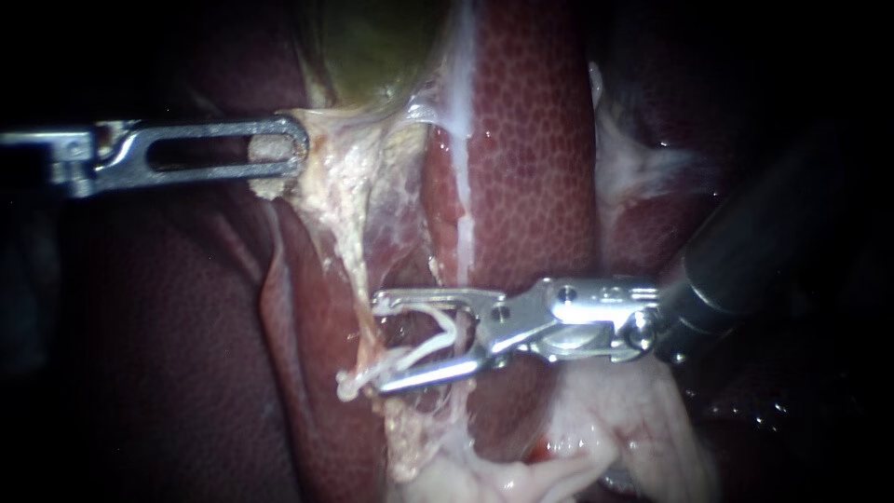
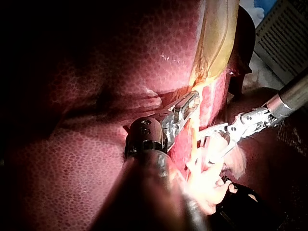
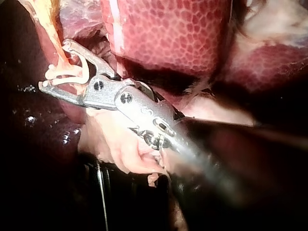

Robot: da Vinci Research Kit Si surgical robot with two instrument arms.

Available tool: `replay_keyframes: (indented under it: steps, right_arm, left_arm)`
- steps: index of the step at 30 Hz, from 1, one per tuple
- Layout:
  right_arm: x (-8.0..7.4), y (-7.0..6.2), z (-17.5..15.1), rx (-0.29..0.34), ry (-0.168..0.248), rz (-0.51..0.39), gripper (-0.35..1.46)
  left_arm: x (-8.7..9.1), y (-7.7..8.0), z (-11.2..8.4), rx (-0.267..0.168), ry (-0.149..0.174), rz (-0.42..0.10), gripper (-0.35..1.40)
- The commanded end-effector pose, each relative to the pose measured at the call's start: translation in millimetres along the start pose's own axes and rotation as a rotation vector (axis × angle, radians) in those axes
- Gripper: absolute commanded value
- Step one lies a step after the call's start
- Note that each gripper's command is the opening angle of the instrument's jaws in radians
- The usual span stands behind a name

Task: Clipping second clip left tube

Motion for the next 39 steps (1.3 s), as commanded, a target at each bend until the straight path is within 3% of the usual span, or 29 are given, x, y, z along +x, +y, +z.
replay_keyframes:
  steps: [1,10,19,30,39]
  right_arm:
    - [-0.2,0.0,0.2,0.004,-0.001,0.004,0.6]
    - [-0.9,-0.4,2.0,0.048,-0.005,0.032,0.6]
    - [-0.4,-1.0,2.8,0.103,-0.012,0.064,0.59]
    - [-1.3,-0.5,5.1,0.101,-0.017,0.078,0.58]
    - [-1.7,0.2,5.2,0.098,-0.017,0.09,0.53]
  left_arm:
    - [0.0,0.0,0.0,0.0,0.0,0.0,-0.35]
    - [0.0,0.0,0.0,0.0,0.0,0.0,-0.35]
    - [0.0,-0.1,0.2,-0.001,-0.001,0.0,-0.35]
    - [0.3,-0.4,0.7,-0.005,-0.005,0.0,-0.35]
    - [0.4,-0.4,0.7,-0.005,-0.005,0.0,-0.35]
